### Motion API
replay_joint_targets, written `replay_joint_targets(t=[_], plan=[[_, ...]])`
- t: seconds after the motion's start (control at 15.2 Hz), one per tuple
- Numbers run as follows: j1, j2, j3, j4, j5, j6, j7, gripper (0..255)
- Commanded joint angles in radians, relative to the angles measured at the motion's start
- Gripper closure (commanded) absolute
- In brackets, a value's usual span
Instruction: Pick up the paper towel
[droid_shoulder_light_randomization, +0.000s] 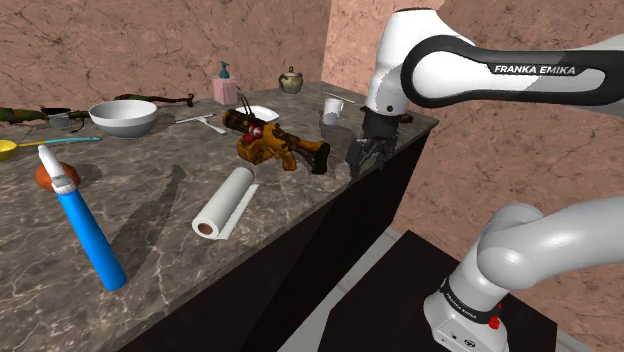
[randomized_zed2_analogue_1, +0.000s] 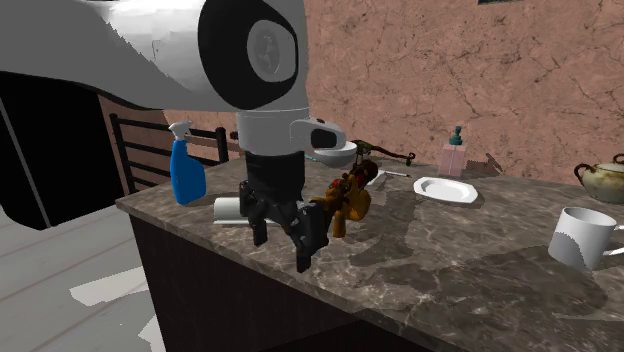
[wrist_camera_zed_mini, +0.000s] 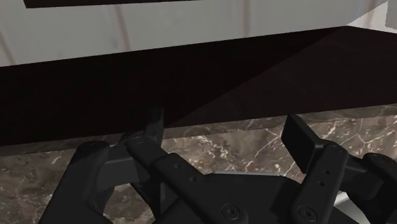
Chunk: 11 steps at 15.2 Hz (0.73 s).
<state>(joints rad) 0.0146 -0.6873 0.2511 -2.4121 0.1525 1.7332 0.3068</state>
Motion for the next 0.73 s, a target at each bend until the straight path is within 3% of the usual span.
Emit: replay_joint_targets(t=[0.0,0.33,0.66], plan=[[-0.001,0.034,0.048,0.02,0.029,0.023,0.087,0],[-0.02,0.168,0.17,0.112,0.065,0.089,0.295,0],[-0.056,0.336,0.289,0.241,0.047,0.149,0.514,0]])
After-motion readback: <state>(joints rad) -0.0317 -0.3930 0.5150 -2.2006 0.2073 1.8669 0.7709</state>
